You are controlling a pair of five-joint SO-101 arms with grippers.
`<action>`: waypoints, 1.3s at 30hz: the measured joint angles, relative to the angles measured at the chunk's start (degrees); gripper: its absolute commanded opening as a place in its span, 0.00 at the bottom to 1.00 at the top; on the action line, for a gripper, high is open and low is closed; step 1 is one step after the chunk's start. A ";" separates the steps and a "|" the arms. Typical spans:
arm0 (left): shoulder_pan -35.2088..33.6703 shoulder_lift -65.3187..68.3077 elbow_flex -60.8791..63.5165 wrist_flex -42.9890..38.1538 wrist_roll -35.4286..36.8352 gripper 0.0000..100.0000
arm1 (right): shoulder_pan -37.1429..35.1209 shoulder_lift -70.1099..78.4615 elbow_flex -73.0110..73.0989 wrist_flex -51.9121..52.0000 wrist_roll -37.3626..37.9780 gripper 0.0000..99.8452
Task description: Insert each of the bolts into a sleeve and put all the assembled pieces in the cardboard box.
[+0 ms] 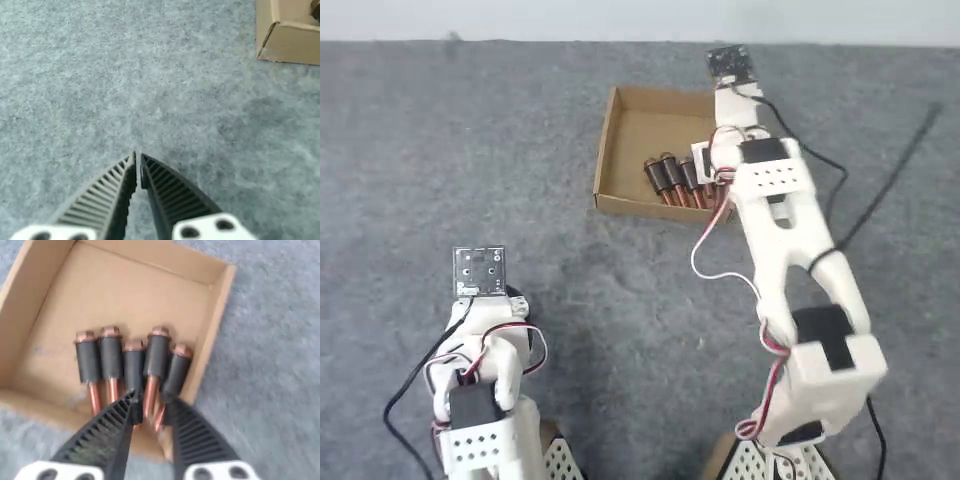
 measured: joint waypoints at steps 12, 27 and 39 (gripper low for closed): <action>0.00 0.00 0.00 0.00 0.00 0.01 | 2.20 -14.59 4.22 22.86 0.00 0.01; 0.00 0.00 0.00 0.00 0.00 0.01 | 3.08 -50.73 48.97 10.37 0.00 0.01; 0.00 0.00 0.00 0.00 0.00 0.01 | 3.34 -87.21 80.62 4.13 -0.09 0.01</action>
